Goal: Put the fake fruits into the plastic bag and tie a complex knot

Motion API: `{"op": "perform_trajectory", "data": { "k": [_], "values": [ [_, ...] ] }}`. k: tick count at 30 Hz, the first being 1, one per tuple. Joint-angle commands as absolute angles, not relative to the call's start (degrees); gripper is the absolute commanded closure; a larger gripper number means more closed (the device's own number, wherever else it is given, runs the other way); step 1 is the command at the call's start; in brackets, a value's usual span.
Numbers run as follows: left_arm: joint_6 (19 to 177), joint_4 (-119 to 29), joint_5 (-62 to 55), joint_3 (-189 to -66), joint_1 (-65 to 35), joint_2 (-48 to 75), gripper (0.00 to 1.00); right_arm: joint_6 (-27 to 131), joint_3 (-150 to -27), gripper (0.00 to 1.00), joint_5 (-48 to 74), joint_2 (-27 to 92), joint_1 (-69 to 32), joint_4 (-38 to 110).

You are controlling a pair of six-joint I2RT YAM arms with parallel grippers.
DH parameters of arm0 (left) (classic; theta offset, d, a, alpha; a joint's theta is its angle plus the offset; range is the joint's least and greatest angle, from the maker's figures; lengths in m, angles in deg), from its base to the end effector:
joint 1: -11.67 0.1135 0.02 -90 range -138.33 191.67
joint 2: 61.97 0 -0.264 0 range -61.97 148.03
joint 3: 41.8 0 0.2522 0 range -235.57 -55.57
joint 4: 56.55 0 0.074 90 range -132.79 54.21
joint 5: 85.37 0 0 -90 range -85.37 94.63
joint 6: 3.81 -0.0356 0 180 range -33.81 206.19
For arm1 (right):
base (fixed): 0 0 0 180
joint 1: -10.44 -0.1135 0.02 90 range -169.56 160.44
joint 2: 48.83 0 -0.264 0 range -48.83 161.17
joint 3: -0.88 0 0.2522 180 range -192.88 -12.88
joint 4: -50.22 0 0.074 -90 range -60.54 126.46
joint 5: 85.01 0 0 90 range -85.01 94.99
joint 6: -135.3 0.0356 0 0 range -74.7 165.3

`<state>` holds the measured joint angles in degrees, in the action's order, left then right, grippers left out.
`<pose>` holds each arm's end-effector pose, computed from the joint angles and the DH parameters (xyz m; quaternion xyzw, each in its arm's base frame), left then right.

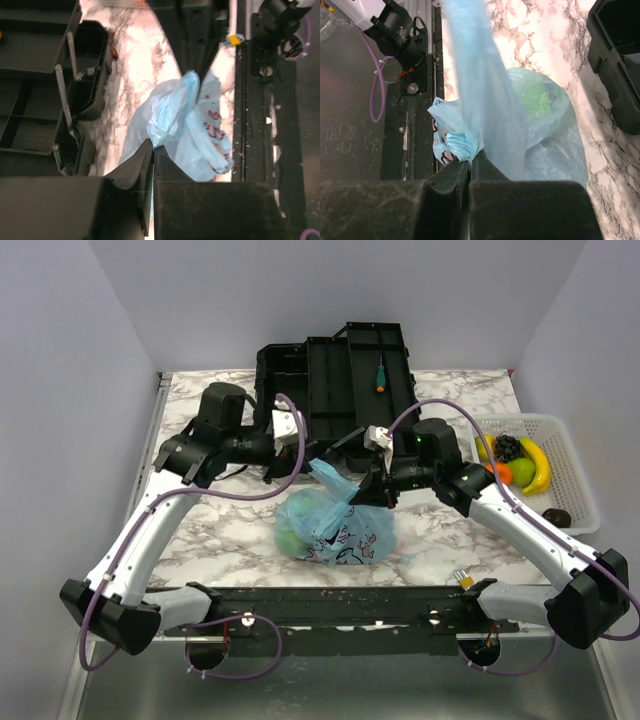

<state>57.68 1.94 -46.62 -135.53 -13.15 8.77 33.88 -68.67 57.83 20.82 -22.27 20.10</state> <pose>0.2093 -0.1274 0.4053 0.5367 0.6275 -0.3710 0.4250 0.2059 0.1659 0.3125 -0.4972 0.6363 0.4616 0.3673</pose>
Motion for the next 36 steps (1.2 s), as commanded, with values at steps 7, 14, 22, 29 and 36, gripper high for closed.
{"op": "perform_trajectory", "data": {
  "k": [7,14,22,29,36],
  "values": [
    [68.3,-0.7,-52.6,-118.3,-18.0,-6.9,1.00,45.1,-67.4,0.99,50.3,20.5,-22.6,27.9],
    [85.3,-13.9,-38.2,-106.3,-33.0,-7.0,1.00,53.4,-66.8,0.99,48.5,20.5,-22.6,32.7],
    [102.2,-20.0,-18.9,-104.6,-33.6,6.7,1.00,61.9,-65.1,0.99,48.1,17.3,-22.6,35.8],
    [108.9,-27.7,-13.2,-103.9,-25.3,8.5,1.00,74.5,-57.0,0.99,54.2,13.9,-23.8,43.5],
    [107.2,-34.8,-28.3,-101.3,-24.2,6.7,1.00,86.9,-51.2,0.99,49.4,16.3,-30.0,62.4]
  ]
}}
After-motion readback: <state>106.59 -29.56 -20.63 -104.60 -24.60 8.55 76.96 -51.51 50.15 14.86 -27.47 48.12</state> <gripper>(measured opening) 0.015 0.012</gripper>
